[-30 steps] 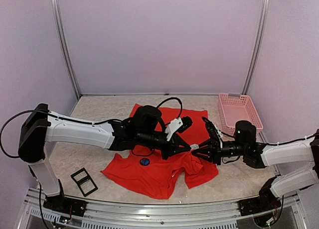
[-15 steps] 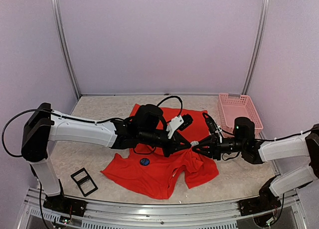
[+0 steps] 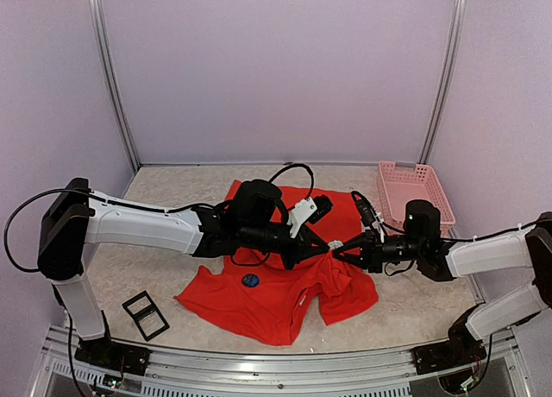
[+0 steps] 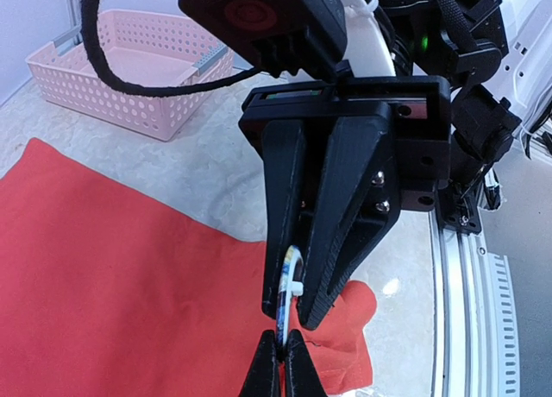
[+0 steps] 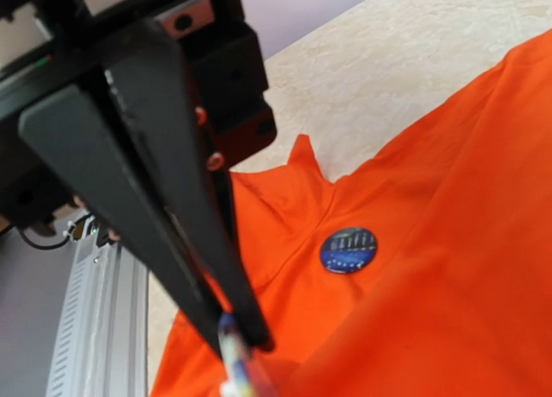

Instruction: Pin the brooch onto the clothing

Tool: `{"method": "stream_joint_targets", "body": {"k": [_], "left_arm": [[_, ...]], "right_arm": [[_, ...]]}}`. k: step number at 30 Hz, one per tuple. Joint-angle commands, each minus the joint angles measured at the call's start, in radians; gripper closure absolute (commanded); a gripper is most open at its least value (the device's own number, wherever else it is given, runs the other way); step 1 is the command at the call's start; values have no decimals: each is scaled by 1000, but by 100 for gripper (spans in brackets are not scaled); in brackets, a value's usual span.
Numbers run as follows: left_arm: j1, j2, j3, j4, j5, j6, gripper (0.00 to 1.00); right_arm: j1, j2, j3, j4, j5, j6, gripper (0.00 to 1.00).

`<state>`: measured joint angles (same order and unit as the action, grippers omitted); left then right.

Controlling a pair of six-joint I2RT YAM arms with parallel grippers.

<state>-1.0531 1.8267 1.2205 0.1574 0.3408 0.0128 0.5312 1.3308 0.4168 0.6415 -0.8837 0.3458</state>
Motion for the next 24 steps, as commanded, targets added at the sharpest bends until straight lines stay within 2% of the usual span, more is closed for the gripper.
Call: {"method": "stream_joint_targets", "body": {"k": [1, 14, 19, 24], "left_arm": [[-34, 11, 17, -27, 100, 23, 100], [-27, -10, -17, -21, 49, 22, 100], [-26, -12, -21, -21, 43, 23, 100], [-25, -17, -24, -17, 34, 21, 100]], "right_arm": [[-51, 19, 44, 16, 112, 42, 96], [-53, -21, 22, 2, 117, 32, 93], [-52, -18, 24, 2, 93, 27, 84], [-53, -31, 20, -24, 98, 7, 83]]}}
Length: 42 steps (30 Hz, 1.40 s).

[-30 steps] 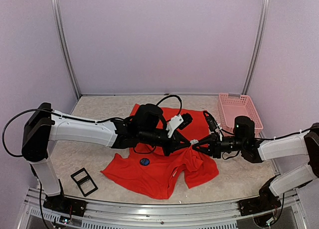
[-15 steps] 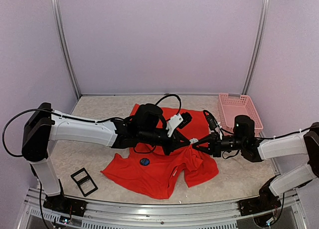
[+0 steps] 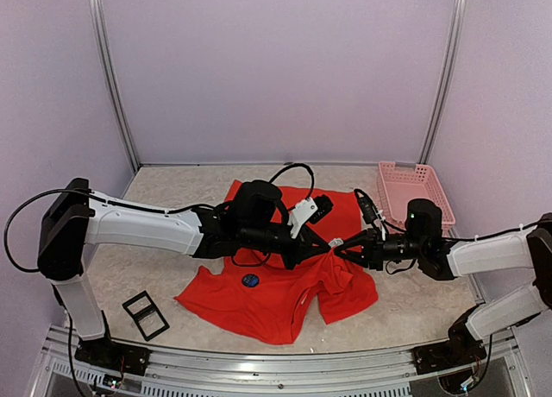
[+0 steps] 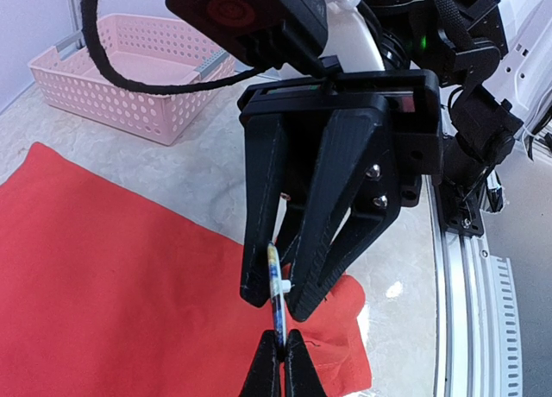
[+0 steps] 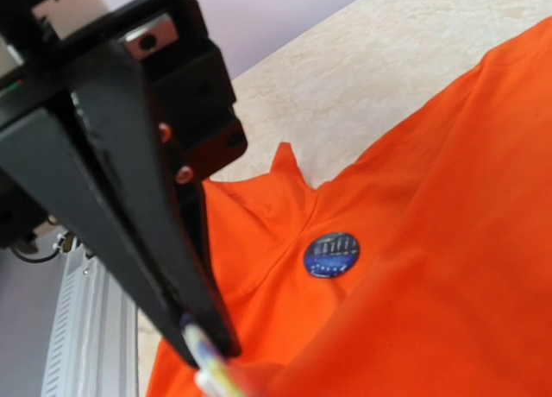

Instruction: Pin the brooch onto the clothing

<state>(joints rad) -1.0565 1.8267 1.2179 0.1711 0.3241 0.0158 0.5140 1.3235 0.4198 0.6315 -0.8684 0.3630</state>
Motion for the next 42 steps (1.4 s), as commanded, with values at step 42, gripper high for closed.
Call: {"method": "stream_joint_targets", "body": {"k": [42], "left_arm": [[-30, 20, 37, -68, 83, 67, 100]], "right_arm": [[-53, 24, 63, -35, 86, -19, 89]]}}
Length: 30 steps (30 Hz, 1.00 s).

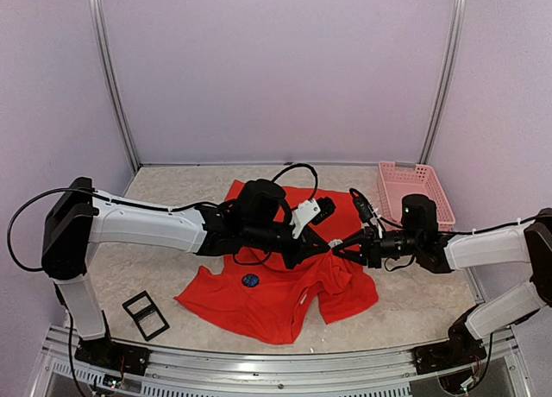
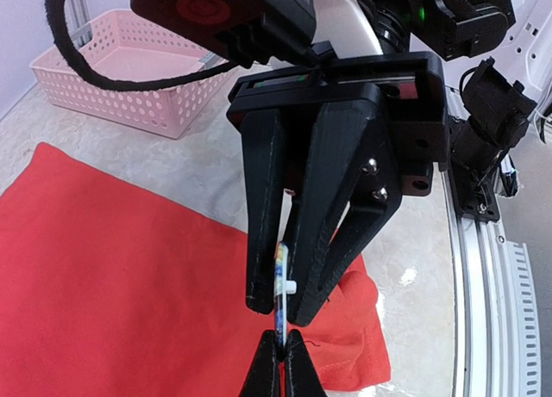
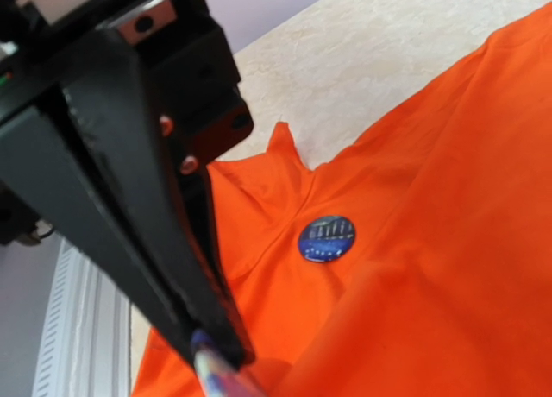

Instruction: Pin the brooch onto the clothing

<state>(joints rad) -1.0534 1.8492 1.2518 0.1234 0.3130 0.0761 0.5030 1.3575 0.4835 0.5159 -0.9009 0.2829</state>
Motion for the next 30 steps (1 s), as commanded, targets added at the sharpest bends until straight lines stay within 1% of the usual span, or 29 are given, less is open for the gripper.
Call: {"method": "stream_joint_targets", "body": {"k": [1, 6, 18, 24, 27, 30], "left_arm": [[-32, -2, 3, -21, 94, 6, 100], [-32, -8, -9, -17, 91, -3, 100], [-32, -18, -26, -1, 82, -12, 100], [-33, -27, -32, -3, 75, -11, 100], [-34, -29, -37, -10, 50, -2, 100], [-34, -38, -43, -15, -16, 11, 100]], "right_arm": [[-45, -9, -2, 86, 117, 68, 90], [-59, -11, -20, 126, 117, 117, 90], [-61, -8, -23, 162, 112, 145, 83], [-60, -12, -25, 147, 110, 143, 83], [-61, -22, -23, 121, 88, 97, 79], [-60, -50, -7, 39, 79, 36, 71]]}}
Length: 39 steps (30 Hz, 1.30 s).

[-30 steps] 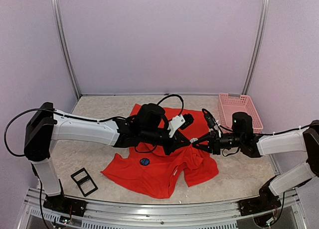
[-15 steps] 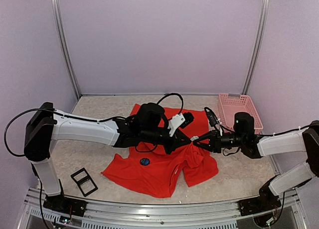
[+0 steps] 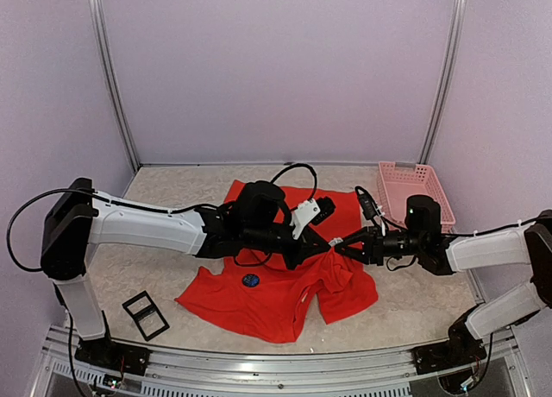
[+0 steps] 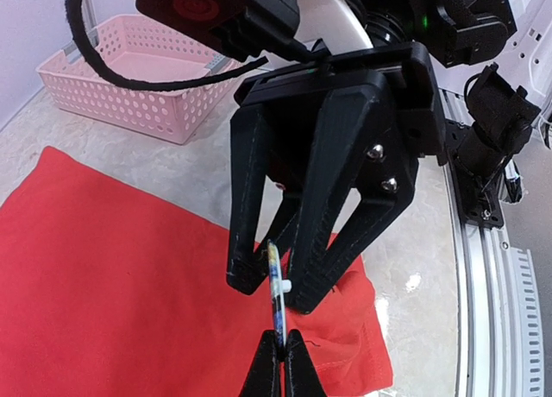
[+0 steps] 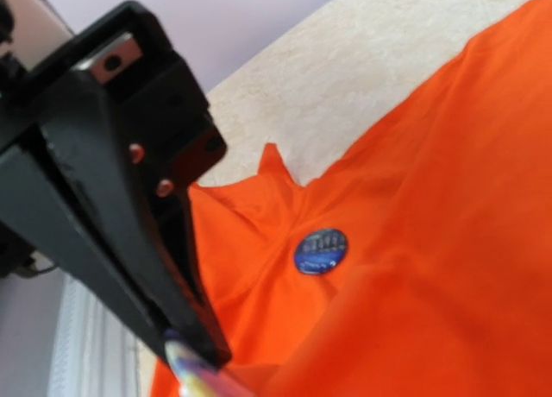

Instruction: Pin the brooch onto the clothing

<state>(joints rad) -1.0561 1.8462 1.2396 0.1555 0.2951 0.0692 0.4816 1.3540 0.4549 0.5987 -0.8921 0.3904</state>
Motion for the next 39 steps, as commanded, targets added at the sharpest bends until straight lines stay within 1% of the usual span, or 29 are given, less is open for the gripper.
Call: {"method": "stream_joint_targets", "body": {"k": [1, 3, 5, 6, 8, 9, 11, 12, 14, 16, 18, 19, 20, 21, 22, 23, 24, 25, 26, 27, 29, 31, 33, 35, 37, 38, 39], "left_arm": [[-32, -35, -28, -57, -22, 29, 100], [-40, -32, -18, -83, -80, 62, 100], [-60, -25, -4, -115, -165, 112, 100], [-70, -21, 6, -137, -196, 144, 100], [-100, 8, 43, -216, -253, 226, 100], [-121, 22, 72, -269, -277, 271, 100], [-169, 69, 147, -390, -292, 392, 100], [-186, 106, 180, -443, -285, 419, 95], [-196, 127, 220, -513, -228, 417, 83], [-197, 112, 255, -604, -188, 395, 70], [-196, 96, 307, -727, -154, 355, 56], [-196, 86, 327, -785, -127, 325, 49], [-196, 77, 333, -827, -111, 289, 46], [-196, 60, 317, -847, -103, 238, 45], [-192, 24, 258, -838, -121, 180, 44], [-184, -7, 192, -779, -161, 104, 44], [-163, -55, 109, -719, -232, 17, 44], [-131, -91, 32, -666, -275, -75, 44], [-90, -139, -45, -619, -290, -178, 47], [-44, -155, -101, -591, -323, -263, 52], [8, -148, -167, -568, -428, -387, 61], [22, -110, -172, -570, -551, -416, 62], [51, -45, -144, -591, -640, -409, 62], [105, 18, -119, -617, -690, -400, 64], [167, 75, -105, -632, -739, -387, 65], [196, 92, -106, -622, -764, -372, 65], [226, 98, -107, -608, -787, -354, 64]], "right_arm": [[-40, -57, 27, -70, 54, -94, 68], [-45, -87, 41, -129, 5, -135, 62], [-60, -123, 67, -222, -49, -174, 60], [-71, -139, 84, -276, -49, -187, 59], [-106, -153, 130, -385, 18, -178, 59], [-121, -140, 165, -452, 82, -170, 64], [-132, -66, 264, -614, 297, -173, 79], [-133, 0, 320, -697, 371, -182, 83], [-132, 179, 459, -846, 493, -179, 88], [-132, 349, 601, -979, 537, -196, 92], [-132, 473, 705, -1051, 580, -211, 96], [-132, 509, 737, -1060, 604, -211, 98], [-133, 539, 761, -1063, 618, -202, 99], [-133, 563, 783, -1063, 622, -196, 99], [-131, 588, 801, -1063, 632, -189, 99], [-129, 612, 821, -1065, 651, -186, 100], [-129, 639, 850, -1072, 672, -184, 100], [-128, 672, 877, -1090, 698, -185, 100], [-129, 705, 910, -1113, 726, -183, 100], [-129, 741, 944, -1133, 749, -183, 100], [-132, 823, 1041, -1186, 778, -187, 100], [-139, 921, 1182, -1250, 802, -189, 100], [-148, 1027, 1368, -1304, 822, -191, 100], [-159, 1159, 1620, -1381, 833, -193, 100], [-172, 1332, 1980, -1496, 842, -198, 100], [-180, 1406, 2134, -1525, 833, -191, 100], [-188, 1431, 2192, -1501, 812, -168, 100]]}}
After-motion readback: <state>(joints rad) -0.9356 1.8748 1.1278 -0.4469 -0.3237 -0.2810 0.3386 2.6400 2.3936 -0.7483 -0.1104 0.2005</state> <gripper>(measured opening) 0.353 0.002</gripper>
